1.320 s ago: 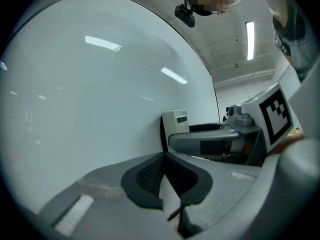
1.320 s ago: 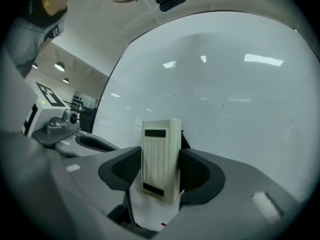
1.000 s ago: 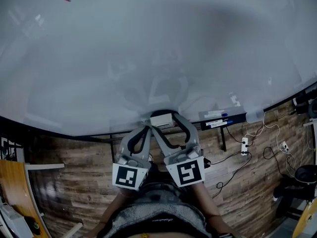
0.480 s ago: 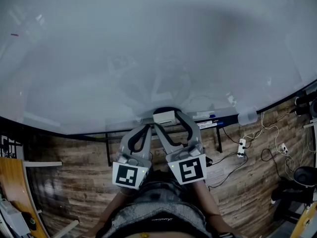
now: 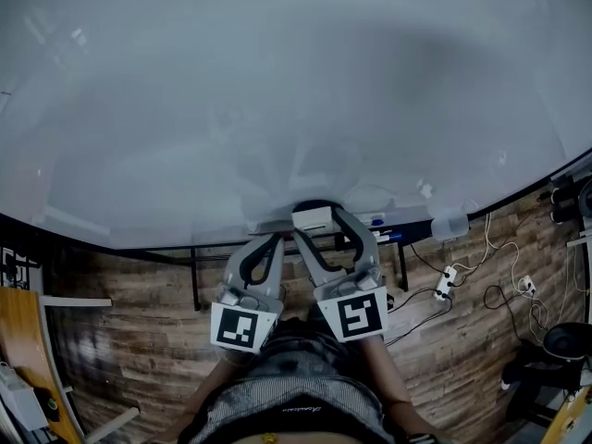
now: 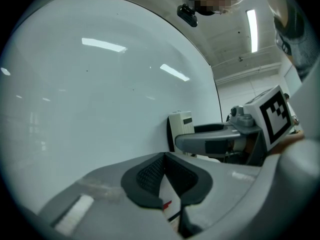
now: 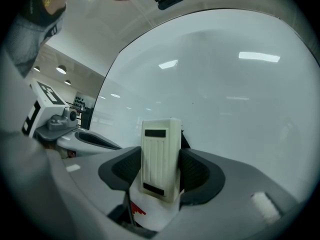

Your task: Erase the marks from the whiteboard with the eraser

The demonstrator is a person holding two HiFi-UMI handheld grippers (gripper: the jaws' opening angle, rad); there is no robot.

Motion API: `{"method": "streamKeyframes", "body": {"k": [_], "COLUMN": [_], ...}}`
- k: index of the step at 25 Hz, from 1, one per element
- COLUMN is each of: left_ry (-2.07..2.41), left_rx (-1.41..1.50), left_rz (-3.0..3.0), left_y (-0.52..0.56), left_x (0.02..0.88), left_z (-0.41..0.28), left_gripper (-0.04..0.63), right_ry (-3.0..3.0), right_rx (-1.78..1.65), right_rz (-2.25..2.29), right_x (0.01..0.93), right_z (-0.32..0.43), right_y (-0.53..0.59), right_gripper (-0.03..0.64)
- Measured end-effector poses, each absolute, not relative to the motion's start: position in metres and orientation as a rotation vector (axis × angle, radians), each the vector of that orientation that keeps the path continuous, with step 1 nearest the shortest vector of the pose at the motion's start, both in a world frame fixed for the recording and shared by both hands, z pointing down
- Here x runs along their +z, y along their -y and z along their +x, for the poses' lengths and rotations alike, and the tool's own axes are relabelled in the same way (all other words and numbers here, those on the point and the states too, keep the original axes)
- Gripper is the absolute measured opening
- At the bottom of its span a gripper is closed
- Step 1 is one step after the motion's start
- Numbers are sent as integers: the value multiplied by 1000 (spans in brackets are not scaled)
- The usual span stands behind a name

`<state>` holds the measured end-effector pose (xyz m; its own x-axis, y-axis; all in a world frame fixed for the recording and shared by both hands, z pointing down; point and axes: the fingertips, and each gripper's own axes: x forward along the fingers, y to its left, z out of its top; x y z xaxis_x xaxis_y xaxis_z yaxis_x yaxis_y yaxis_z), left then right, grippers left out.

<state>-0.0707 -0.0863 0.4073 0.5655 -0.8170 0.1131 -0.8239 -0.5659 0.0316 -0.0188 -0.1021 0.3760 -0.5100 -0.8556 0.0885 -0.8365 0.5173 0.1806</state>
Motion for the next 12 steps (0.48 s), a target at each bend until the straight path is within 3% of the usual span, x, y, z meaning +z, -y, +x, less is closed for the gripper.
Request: {"method": "streamKeyframes", "body": {"k": [12], "left_ry": [1458], "left_rx": [117], "left_rz": [2705], "left_y": [84], "left_x": [400], "left_z": [-6], "left_gripper": [3], "right_ry": [2571], "right_rx": [-155], "right_rz": [1493], "right_x": [378], "right_z": [61], "right_y": [104], "right_gripper": [247]}}
